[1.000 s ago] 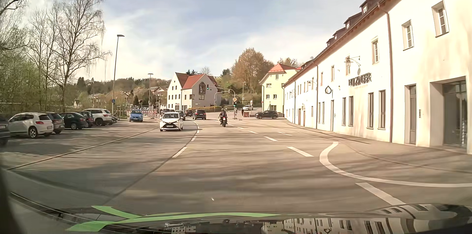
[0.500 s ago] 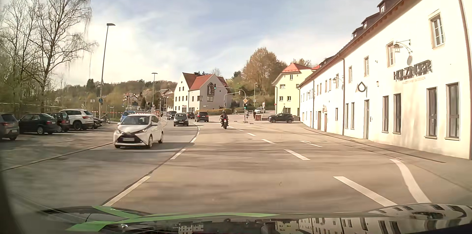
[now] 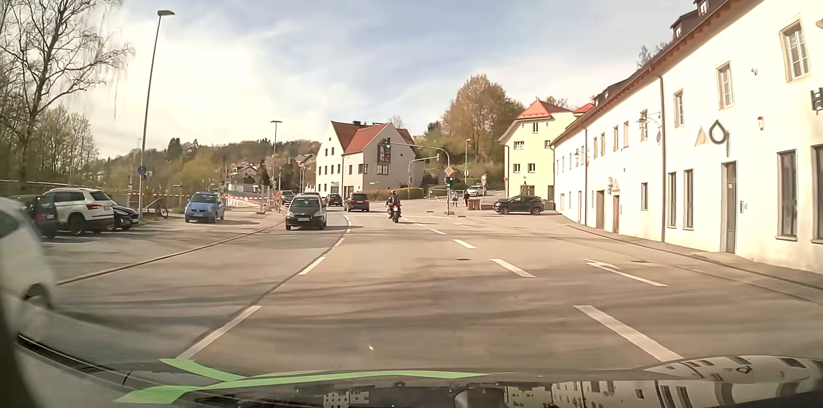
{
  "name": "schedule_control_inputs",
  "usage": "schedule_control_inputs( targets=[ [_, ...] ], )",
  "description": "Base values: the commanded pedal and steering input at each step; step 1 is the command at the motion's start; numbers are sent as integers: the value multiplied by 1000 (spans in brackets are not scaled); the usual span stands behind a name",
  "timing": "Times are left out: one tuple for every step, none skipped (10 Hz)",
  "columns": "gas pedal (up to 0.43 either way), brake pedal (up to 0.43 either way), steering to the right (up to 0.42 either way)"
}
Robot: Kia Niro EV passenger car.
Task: Follow the waypoints while adhering to traffic rules and regulations
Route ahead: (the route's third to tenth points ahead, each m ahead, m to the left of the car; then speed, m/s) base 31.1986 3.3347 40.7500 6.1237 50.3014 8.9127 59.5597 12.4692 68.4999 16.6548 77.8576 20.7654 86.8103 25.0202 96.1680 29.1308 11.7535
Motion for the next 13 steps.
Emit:
schedule_control_inputs(
  targets=[
    [47,0,-33],
    [47,0,-33],
    [47,0,-32],
    [47,0,-32],
    [47,0,-32],
    [47,0,-32],
    [47,0,-32],
    [47,0,-32],
    [47,0,-32],
    [47,0,-31],
    [47,0,-31],
    [47,0,-29],
    [47,0,-29]
  ],
)
